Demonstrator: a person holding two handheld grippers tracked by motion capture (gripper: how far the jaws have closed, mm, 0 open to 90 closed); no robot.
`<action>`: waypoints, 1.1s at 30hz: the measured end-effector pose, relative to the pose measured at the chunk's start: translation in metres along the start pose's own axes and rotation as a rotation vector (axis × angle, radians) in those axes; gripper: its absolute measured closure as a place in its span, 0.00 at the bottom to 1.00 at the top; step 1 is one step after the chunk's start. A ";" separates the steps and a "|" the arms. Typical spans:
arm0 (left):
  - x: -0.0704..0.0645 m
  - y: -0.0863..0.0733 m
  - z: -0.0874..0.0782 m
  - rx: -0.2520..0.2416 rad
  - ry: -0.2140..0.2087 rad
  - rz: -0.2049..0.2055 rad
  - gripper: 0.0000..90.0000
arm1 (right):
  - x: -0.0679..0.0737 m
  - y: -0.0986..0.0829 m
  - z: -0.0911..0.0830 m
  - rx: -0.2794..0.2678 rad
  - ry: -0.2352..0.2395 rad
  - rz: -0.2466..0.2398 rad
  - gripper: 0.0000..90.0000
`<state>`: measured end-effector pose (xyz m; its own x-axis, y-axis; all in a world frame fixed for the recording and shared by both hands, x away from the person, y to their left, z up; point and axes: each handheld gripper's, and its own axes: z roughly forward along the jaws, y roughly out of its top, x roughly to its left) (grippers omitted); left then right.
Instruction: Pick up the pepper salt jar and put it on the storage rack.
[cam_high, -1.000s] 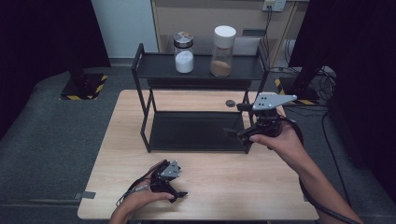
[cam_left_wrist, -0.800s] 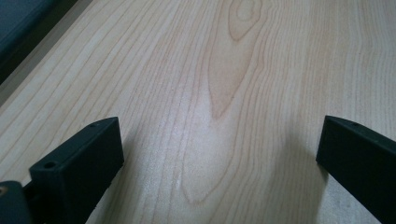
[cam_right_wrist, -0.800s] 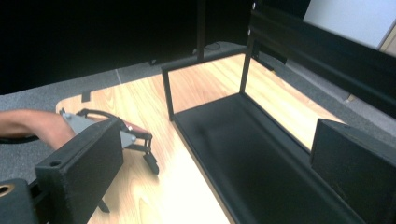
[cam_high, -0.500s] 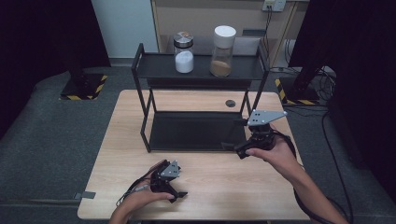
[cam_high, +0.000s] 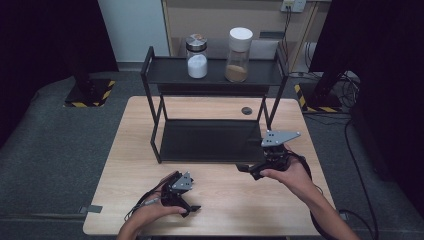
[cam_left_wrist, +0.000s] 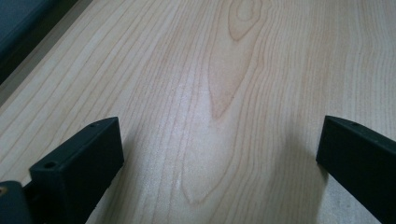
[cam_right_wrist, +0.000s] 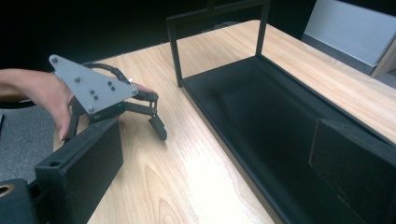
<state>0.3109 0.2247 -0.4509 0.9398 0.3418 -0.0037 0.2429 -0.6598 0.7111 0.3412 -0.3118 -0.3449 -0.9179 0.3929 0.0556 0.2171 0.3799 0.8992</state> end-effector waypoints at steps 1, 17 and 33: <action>0.000 0.000 0.000 0.000 0.000 0.000 0.00 | 0.000 -0.002 0.001 0.002 0.002 0.003 0.04; 0.000 0.000 0.000 0.000 0.000 0.000 0.00 | 0.000 -0.042 0.018 0.096 0.025 0.010 0.05; 0.000 0.000 0.000 0.000 0.000 0.001 0.00 | 0.005 -0.077 0.036 0.166 0.027 0.032 0.04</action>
<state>0.3109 0.2247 -0.4509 0.9399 0.3415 -0.0032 0.2423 -0.6600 0.7111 0.3317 -0.3091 -0.4297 -0.9178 0.3851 0.0968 0.2963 0.5019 0.8126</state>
